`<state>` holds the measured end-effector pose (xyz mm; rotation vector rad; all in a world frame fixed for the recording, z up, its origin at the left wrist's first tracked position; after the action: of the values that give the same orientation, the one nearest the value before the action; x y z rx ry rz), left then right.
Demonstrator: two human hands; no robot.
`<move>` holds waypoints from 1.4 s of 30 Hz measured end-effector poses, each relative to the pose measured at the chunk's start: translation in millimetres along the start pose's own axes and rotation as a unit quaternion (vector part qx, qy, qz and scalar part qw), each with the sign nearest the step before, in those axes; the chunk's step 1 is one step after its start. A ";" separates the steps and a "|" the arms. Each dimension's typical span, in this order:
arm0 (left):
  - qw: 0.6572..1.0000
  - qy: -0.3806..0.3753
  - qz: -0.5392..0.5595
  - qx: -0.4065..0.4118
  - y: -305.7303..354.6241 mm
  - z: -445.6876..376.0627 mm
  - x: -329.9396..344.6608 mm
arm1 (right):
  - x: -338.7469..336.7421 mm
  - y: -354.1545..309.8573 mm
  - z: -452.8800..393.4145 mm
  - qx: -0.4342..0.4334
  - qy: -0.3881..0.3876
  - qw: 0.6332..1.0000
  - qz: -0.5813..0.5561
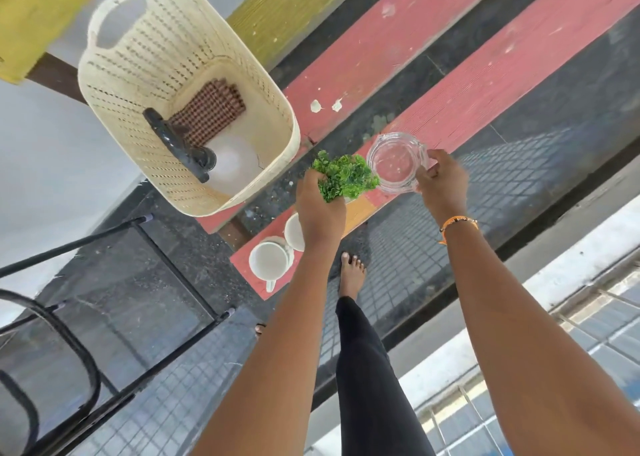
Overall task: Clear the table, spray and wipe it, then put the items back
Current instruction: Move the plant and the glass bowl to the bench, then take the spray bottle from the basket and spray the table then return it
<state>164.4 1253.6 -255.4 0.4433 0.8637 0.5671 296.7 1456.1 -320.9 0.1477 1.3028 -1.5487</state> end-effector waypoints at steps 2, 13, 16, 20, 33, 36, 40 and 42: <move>1.000 -0.006 -0.011 -0.003 1.1 3.9 3.2 | -1.3 -1.4 2.6 0.002 0.000 1.000 -0.004; 0.999 -0.042 -0.023 0.000 -4.0 13.5 2.3 | -17.2 -12.6 22.4 0.040 0.008 0.999 -0.028; 0.998 -0.050 -0.026 -0.006 -6.2 17.2 -0.1 | -29.6 -32.1 28.8 0.025 0.037 0.998 -0.039; 0.998 -0.062 -0.011 -0.021 -6.4 21.8 -5.2 | -31.6 -85.5 42.6 -0.039 0.021 0.996 -0.078; 0.973 0.056 0.209 -0.078 -31.1 54.6 -120.5 | 78.4 -267.3 80.0 -0.295 -0.209 0.930 -0.065; 0.968 0.082 0.220 -0.091 -46.7 55.9 -148.9 | 123.9 -286.8 81.7 -0.334 -0.297 0.894 0.011; 0.966 0.096 0.217 -0.099 -61.1 56.9 -173.1 | 166.4 -294.6 82.7 -0.357 -0.349 0.865 0.056; 0.963 0.107 0.225 -0.103 -66.1 57.6 -182.6 | 175.4 -295.7 82.4 -0.359 -0.336 0.870 0.044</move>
<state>134.6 1080.6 -154.4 0.3941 0.9017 1.1312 39.0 1239.2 -213.4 -0.7357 1.1773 -0.8171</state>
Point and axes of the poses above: each hand's wrist, its own z-axis away from the middle knuckle, its own x-axis out of the palm, y = z × x, the point moved 10 cm from there along -z, towards the middle knuckle, and after that the axes turned 6 degrees about -x, right-handed, at the moved point
